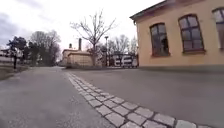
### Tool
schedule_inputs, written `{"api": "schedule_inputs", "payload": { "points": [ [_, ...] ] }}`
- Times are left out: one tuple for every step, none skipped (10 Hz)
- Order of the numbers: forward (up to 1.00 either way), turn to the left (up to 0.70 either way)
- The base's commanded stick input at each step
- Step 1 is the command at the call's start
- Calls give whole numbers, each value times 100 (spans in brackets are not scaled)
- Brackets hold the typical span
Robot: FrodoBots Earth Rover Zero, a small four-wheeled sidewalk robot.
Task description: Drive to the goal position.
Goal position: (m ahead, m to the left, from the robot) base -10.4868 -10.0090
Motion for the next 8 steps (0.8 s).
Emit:
{"api": "schedule_inputs", "payload": {
  "points": [
    [0, -100],
    [0, -100],
    [0, -100],
    [0, -100],
    [0, -100],
    [0, -100],
    [0, -100],
    [0, -100]
  ]
}}
